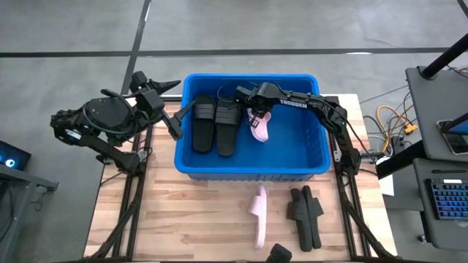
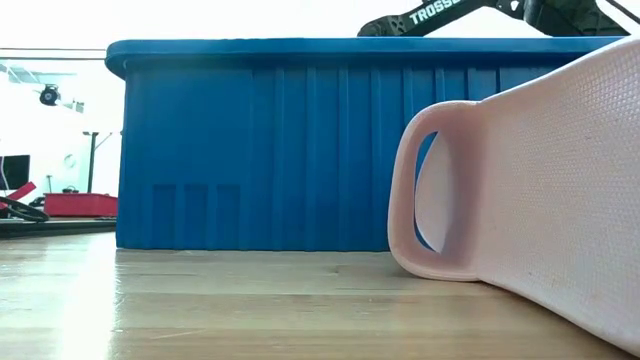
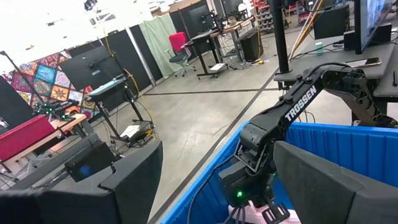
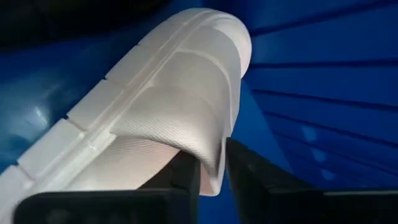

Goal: Pick and place slides into bin
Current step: Put the pink slides into the blue bin

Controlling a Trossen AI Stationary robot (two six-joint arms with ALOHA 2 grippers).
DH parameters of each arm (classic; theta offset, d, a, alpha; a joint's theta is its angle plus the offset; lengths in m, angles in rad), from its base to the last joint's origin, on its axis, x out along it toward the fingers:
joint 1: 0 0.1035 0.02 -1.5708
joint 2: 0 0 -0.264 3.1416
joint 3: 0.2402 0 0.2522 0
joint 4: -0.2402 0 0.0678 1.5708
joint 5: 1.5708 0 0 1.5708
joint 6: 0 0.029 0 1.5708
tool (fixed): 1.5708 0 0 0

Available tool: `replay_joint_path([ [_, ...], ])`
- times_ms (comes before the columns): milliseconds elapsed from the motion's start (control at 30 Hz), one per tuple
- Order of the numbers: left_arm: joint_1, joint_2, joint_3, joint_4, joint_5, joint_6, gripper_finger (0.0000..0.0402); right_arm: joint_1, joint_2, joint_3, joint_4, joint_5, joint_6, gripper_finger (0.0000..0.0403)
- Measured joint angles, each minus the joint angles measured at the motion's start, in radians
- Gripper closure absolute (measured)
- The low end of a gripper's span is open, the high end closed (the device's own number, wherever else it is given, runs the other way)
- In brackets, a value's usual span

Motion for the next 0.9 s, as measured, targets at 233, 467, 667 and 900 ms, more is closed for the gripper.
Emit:
replay_joint_path([
  [233, 0.0, 0.003, 0.0, 0.0, 0.0, 0.0, 0.0111, -0.013, 0.0, 0.016, -0.005, -0.147, 0.005, 0.025],
  [467, 0.0, 0.007, 0.0, 0.0, 0.0, 0.001, 0.0111, -0.027, 0.0, 0.016, -0.001, -0.19, 0.02, 0.0172],
  [667, 0.0, 0.01, 0.0, 0.0, 0.0, 0.001, 0.0111, -0.029, -0.001, 0.022, -0.002, -0.193, -0.025, 0.0136],
  [900, 0.0, 0.01, 0.0, -0.001, 0.0, 0.005, 0.0111, -0.028, -0.024, 0.114, 0.01, -0.197, -0.06, 0.0142],
])
